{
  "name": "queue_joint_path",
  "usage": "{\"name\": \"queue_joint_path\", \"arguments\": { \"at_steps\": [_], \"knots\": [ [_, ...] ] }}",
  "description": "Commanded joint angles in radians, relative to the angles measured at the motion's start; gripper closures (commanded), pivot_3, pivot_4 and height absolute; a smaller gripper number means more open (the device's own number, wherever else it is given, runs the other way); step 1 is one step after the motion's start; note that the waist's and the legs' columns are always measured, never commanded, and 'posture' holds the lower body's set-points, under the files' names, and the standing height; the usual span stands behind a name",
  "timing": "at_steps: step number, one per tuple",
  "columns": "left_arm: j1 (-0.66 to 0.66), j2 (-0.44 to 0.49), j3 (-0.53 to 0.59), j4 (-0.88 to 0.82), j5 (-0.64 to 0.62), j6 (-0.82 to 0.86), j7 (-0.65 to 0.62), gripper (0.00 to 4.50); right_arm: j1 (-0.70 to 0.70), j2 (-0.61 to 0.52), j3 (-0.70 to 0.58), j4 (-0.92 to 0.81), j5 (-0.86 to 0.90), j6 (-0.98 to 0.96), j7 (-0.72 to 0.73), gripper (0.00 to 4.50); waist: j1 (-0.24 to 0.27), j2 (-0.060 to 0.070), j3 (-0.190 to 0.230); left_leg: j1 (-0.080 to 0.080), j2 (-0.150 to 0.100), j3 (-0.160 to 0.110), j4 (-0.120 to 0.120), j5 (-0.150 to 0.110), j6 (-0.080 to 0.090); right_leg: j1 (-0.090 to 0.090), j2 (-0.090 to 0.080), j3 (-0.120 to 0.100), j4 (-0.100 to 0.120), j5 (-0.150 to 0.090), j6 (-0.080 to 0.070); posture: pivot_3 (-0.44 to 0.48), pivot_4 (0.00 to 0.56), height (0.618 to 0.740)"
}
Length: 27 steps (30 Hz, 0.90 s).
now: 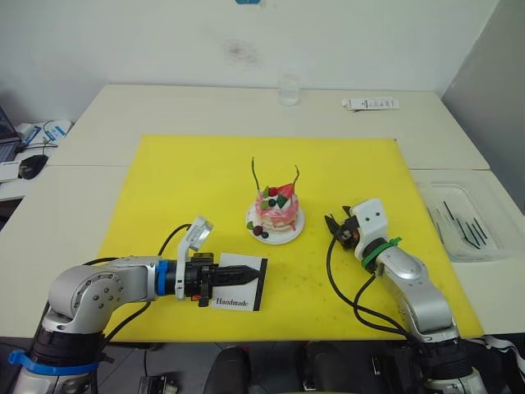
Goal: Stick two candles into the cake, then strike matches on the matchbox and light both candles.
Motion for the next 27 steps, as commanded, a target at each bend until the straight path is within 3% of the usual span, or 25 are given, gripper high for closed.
{"name": "queue_joint_path", "arguments": {
  "at_steps": [1, 8, 11, 16, 17, 27],
  "knots": [
    [-0.004, 0.004, -0.001, -0.017, 0.004, -0.018, -0.005, 4.50, -0.016, 0.007, -0.009, -0.024, -0.006, 0.032, -0.018, 1.97, 0.000, 0.000, 0.000, 0.000, 0.000, 0.000, 0.000, 0.000, 0.000, 0.000, 0.000, 0.000, 0.000, 0.000, 0.000, 0.000, 0.150, 0.740],
    [-0.003, -0.001, -0.007, -0.016, 0.011, -0.025, -0.004, 4.50, -0.016, 0.052, -0.007, -0.063, 0.019, 0.192, -0.032, 1.97, 0.000, 0.000, 0.000, 0.000, 0.000, 0.000, 0.000, 0.000, 0.000, 0.000, 0.000, 0.000, 0.000, 0.000, 0.000, 0.000, 0.150, 0.740],
    [-0.001, -0.003, -0.008, -0.016, 0.012, -0.026, -0.001, 4.50, -0.019, 0.086, -0.029, -0.069, 0.034, 0.239, -0.059, 2.57, 0.000, 0.000, 0.000, 0.000, 0.001, 0.000, 0.000, 0.000, 0.000, 0.000, 0.001, 0.000, 0.001, 0.000, 0.000, 0.000, 0.150, 0.740],
    [0.009, -0.005, -0.009, -0.019, 0.015, -0.030, 0.001, 4.50, -0.022, 0.096, -0.026, -0.066, 0.040, 0.251, -0.058, 4.33, 0.000, 0.000, 0.000, 0.001, 0.000, 0.000, 0.000, 0.000, 0.000, 0.001, 0.001, 0.000, 0.001, 0.000, 0.000, 0.000, 0.150, 0.740],
    [0.010, -0.005, -0.009, -0.019, 0.016, -0.031, 0.001, 4.50, -0.022, 0.097, -0.026, -0.067, 0.041, 0.250, -0.057, 4.49, 0.000, 0.000, 0.000, 0.001, 0.000, 0.000, 0.000, 0.000, 0.000, 0.001, 0.001, 0.000, 0.001, 0.000, 0.000, 0.000, 0.150, 0.740],
    [0.016, -0.008, -0.006, -0.017, 0.019, -0.035, 0.011, 4.50, -0.008, 0.064, -0.023, -0.150, 0.078, 0.196, 0.017, 4.49, 0.000, 0.000, 0.000, 0.001, 0.000, 0.000, 0.000, 0.000, 0.000, 0.001, 0.001, 0.000, 0.001, 0.000, 0.000, 0.000, 0.150, 0.740]
  ]
}}
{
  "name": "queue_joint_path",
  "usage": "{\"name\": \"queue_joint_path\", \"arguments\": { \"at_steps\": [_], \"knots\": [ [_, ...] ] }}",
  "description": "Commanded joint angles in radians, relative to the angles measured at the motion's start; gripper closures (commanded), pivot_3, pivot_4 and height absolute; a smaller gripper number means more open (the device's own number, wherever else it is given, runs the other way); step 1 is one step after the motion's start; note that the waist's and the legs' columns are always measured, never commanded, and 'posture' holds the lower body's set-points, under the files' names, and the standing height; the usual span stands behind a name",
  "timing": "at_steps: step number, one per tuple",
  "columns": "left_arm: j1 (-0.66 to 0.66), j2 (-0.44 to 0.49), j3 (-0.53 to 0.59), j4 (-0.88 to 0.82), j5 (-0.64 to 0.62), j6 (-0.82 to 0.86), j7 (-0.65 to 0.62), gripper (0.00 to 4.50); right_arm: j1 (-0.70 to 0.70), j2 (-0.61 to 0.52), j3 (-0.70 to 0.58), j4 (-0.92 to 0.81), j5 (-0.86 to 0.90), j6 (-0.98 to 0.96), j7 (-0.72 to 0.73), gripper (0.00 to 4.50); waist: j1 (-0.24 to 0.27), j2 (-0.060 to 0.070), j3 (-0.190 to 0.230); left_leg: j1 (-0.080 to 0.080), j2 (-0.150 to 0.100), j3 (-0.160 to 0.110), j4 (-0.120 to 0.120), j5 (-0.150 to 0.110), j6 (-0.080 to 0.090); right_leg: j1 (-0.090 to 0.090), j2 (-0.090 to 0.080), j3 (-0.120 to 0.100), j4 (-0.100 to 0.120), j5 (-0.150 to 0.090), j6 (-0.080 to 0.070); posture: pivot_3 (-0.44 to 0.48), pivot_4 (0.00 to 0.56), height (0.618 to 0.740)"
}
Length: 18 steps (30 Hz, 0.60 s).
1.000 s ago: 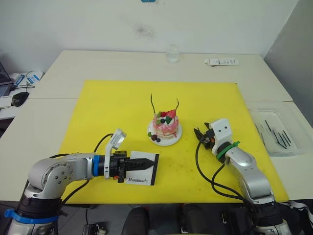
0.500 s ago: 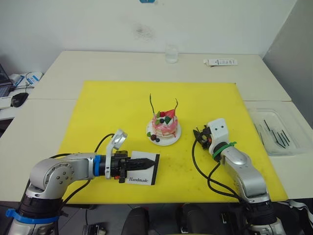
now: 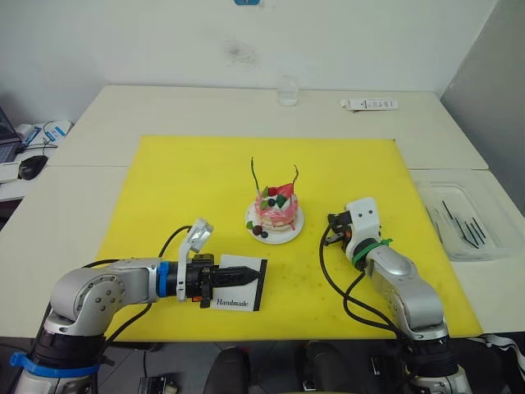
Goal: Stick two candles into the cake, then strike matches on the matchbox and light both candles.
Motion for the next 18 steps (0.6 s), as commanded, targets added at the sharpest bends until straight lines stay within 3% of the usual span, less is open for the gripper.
{"name": "queue_joint_path", "arguments": {
  "at_steps": [1, 9, 13, 18],
  "knots": [
    [-0.006, -0.009, 0.002, -0.018, 0.005, -0.021, 0.009, 4.50, 0.008, -0.041, 0.002, -0.095, 0.037, -0.025, 0.060, 4.49, 0.000, 0.000, 0.000, 0.000, 0.000, 0.000, 0.000, 0.000, 0.000, 0.000, 0.000, 0.000, 0.000, 0.000, 0.000, 0.000, 0.150, 0.740],
    [-0.093, -0.095, -0.016, -0.044, 0.098, -0.125, 0.120, 4.50, -0.027, -0.346, -0.021, -0.385, 0.170, -0.016, 0.350, 4.49, 0.002, 0.001, 0.000, 0.000, -0.001, -0.001, 0.000, 0.000, 0.000, 0.001, 0.000, -0.001, 0.000, 0.000, 0.000, 0.000, 0.150, 0.740],
    [-0.131, -0.149, -0.008, -0.065, 0.079, -0.118, 0.171, 4.50, -0.069, -0.497, -0.023, -0.475, 0.235, 0.006, 0.469, 4.49, 0.001, 0.000, 0.000, 0.000, -0.001, -0.001, 0.001, 0.000, 0.000, 0.001, 0.001, -0.001, -0.001, 0.000, 0.000, 0.000, 0.150, 0.740],
    [-0.154, -0.173, -0.019, -0.091, 0.066, -0.106, 0.186, 4.50, -0.132, -0.563, 0.040, -0.500, 0.243, 0.036, 0.494, 4.49, 0.000, 0.000, 0.000, 0.000, -0.001, -0.001, 0.001, 0.000, 0.000, 0.001, 0.001, -0.001, 0.000, 0.000, 0.000, 0.000, 0.150, 0.740]
  ]
}}
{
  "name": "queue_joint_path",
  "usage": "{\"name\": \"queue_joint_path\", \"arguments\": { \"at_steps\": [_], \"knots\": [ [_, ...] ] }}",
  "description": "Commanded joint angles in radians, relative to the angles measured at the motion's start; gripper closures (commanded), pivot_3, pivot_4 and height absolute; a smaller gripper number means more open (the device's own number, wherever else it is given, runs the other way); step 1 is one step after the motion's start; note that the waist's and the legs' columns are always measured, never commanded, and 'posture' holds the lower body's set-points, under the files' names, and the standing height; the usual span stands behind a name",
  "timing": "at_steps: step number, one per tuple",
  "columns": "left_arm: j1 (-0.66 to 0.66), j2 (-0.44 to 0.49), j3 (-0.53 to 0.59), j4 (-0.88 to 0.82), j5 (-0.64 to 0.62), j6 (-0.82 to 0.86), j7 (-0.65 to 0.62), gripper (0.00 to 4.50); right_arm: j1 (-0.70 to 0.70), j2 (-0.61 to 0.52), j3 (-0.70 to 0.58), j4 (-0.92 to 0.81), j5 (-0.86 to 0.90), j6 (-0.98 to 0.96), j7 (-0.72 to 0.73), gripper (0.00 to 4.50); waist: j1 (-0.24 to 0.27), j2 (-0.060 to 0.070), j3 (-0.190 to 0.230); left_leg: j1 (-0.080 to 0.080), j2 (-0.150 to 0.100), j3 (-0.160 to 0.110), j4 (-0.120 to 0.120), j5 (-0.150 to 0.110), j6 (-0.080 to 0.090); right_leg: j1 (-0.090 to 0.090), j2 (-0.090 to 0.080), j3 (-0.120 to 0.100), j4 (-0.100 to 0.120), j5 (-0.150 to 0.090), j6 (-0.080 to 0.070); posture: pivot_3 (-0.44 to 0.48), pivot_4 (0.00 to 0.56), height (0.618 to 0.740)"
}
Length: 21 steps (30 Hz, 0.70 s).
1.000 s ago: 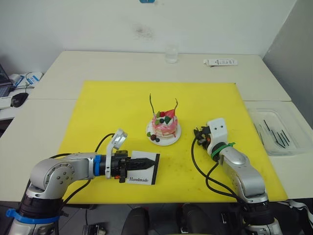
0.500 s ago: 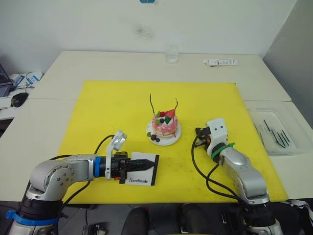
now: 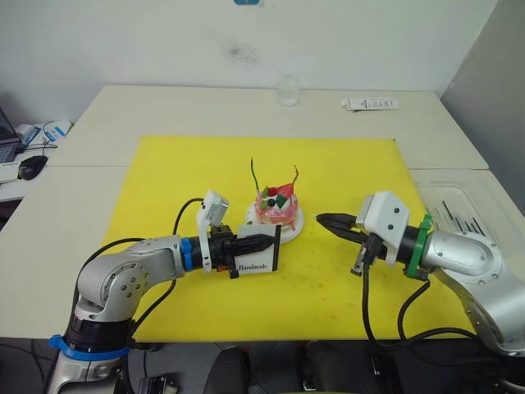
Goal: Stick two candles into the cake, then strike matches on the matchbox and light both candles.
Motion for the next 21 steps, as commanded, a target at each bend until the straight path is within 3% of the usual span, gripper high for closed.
{"name": "queue_joint_path", "arguments": {
  "at_steps": [1, 9, 21],
  "knots": [
    [-0.017, -0.010, -0.005, -0.046, -0.028, 0.000, 0.005, 4.50, -0.042, -0.021, 0.044, -0.040, 0.003, 0.014, 0.010, 4.49, 0.001, 0.000, 0.000, 0.000, 0.000, 0.000, 0.000, 0.000, 0.000, 0.000, 0.000, 0.000, 0.000, 0.000, 0.000, 0.000, 0.150, 0.740],
    [-0.040, -0.014, -0.024, -0.044, -0.026, -0.001, 0.008, 4.50, -0.153, -0.031, 0.221, 0.000, -0.110, -0.009, -0.003, 4.49, 0.002, 0.000, 0.000, 0.000, 0.000, 0.000, 0.001, 0.000, 0.000, 0.000, 0.000, 0.000, 0.000, 0.000, 0.000, 0.000, 0.150, 0.740],
    [-0.038, 0.002, -0.021, -0.038, -0.024, -0.003, -0.004, 4.50, -0.165, -0.017, 0.267, 0.083, -0.202, -0.093, 0.017, 4.49, 0.002, 0.000, 0.000, 0.000, 0.000, 0.000, 0.001, 0.000, 0.000, 0.000, 0.000, 0.000, 0.000, 0.000, 0.000, 0.000, 0.150, 0.740]
  ]
}}
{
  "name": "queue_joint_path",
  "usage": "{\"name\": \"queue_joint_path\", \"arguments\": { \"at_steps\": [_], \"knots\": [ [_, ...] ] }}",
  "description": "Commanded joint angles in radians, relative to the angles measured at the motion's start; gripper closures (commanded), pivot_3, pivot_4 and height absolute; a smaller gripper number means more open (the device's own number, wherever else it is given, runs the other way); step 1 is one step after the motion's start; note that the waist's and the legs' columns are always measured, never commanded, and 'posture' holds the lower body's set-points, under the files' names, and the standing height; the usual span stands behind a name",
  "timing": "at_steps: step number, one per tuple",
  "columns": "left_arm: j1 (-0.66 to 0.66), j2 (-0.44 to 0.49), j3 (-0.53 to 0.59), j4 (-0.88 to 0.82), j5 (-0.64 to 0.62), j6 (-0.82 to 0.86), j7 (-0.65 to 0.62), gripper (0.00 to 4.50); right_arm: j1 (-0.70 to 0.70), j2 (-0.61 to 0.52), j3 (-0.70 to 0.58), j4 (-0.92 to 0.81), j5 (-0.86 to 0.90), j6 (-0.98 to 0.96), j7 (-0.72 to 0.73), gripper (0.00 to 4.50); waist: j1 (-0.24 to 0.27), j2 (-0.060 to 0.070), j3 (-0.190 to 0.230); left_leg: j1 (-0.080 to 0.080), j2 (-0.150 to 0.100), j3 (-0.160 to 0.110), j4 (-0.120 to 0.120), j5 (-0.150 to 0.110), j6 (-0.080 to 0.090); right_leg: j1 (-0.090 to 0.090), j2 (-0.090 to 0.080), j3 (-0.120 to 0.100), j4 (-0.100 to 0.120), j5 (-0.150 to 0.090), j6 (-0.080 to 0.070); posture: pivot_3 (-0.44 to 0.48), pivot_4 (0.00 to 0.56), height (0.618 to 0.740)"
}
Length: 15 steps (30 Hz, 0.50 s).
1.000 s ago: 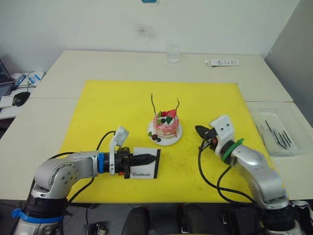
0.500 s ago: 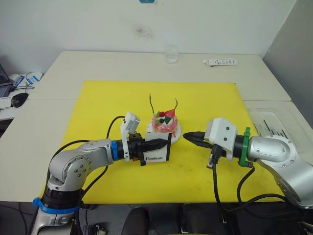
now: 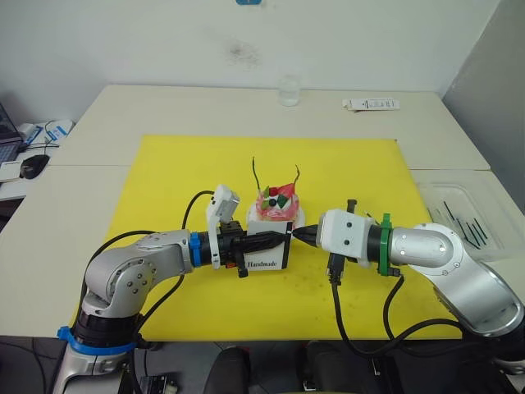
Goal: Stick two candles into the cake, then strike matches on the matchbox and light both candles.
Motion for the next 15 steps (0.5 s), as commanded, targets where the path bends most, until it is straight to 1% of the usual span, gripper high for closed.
{"name": "queue_joint_path", "arguments": {
  "at_steps": [1, 10, 15],
  "knots": [
    [-0.002, 0.010, 0.008, -0.018, -0.012, -0.007, -0.011, 4.50, -0.016, 0.007, -0.010, 0.011, -0.023, -0.028, 0.001, 4.49, 0.000, 0.000, 0.000, 0.000, 0.000, 0.000, 0.000, 0.000, 0.000, 0.000, 0.000, 0.000, 0.000, 0.000, 0.000, 0.000, 0.150, 0.740],
    [0.001, 0.012, 0.018, -0.010, -0.014, -0.011, -0.008, 4.50, 0.014, -0.022, -0.006, 0.028, -0.047, -0.067, 0.033, 4.49, 0.000, 0.000, 0.000, 0.000, 0.000, 0.000, 0.000, 0.000, 0.000, 0.000, 0.000, 0.000, 0.000, 0.000, 0.000, 0.000, 0.150, 0.740],
    [0.008, 0.019, 0.019, -0.016, -0.023, -0.005, -0.016, 4.50, 0.021, -0.013, 0.003, 0.039, -0.065, -0.086, 0.039, 4.49, 0.000, 0.000, 0.000, 0.000, 0.000, 0.000, 0.001, 0.000, 0.000, 0.000, 0.000, 0.000, 0.000, 0.000, 0.000, 0.000, 0.150, 0.740]
  ]
}}
